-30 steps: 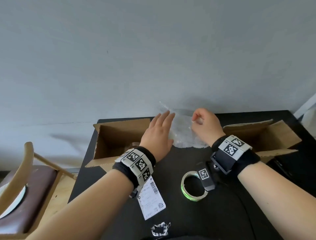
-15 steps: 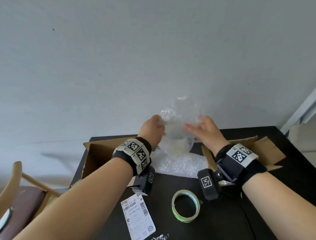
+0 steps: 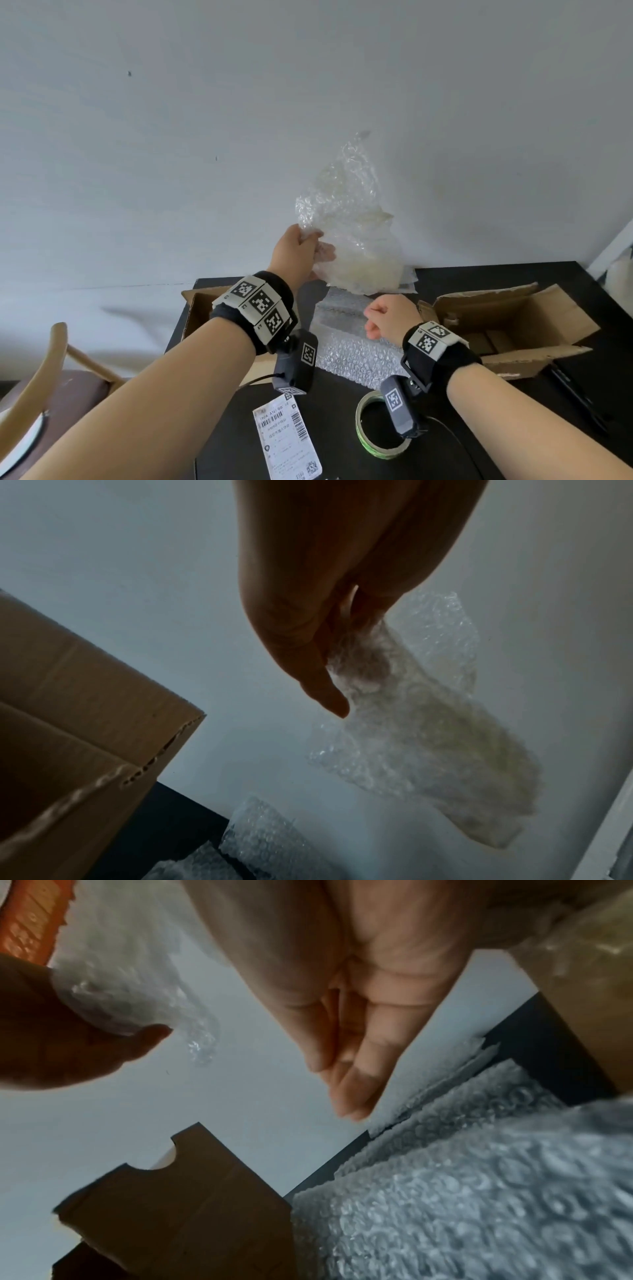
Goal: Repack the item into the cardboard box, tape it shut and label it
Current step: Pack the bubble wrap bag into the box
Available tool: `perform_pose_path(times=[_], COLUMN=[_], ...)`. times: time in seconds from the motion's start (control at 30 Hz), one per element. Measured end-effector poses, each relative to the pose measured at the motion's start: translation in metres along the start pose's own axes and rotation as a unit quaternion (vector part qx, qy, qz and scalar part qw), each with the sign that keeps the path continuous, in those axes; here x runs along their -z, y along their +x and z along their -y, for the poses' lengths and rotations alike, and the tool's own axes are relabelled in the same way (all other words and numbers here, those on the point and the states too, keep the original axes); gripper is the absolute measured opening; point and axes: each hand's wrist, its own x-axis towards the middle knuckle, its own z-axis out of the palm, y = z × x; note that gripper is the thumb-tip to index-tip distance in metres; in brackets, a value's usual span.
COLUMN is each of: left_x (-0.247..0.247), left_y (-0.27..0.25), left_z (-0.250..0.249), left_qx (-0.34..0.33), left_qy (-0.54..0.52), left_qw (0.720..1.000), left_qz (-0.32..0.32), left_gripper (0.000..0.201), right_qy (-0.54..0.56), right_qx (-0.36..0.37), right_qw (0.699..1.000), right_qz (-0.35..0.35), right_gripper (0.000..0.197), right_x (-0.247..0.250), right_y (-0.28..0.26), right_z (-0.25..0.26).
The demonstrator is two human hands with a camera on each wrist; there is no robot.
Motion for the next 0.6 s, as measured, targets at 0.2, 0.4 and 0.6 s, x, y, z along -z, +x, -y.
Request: perform_pose_path(times=[0.2,0.4,0.6], left_x=[0.011,0.018,0.031], left_y=[0.004,0.004,-0.002], left_z=[0.007,0.01,0.007], left_qx=[-0.001,-0.024,-0.118], left_qy=[0.063,0.138,0.204], left_qw=[0.998,0.987,0.97], left_qz=[-0.024,-0.083,-0.061], left_gripper=[0.017,0.042,0.018], right_qy=[0.299,0.424,0.177], right_qx=[-0.015,0.074,0.163], right_qw=[0.947,0.889,0.922], right_qz=[-0.121,-0.159,-0.302], right_gripper=[0.027,0.039,0.042], right_x=[0.011,0.04,0.052], right_y=[-0.004,-0.016,-0.021], right_z=[0.028,0.064,0.076])
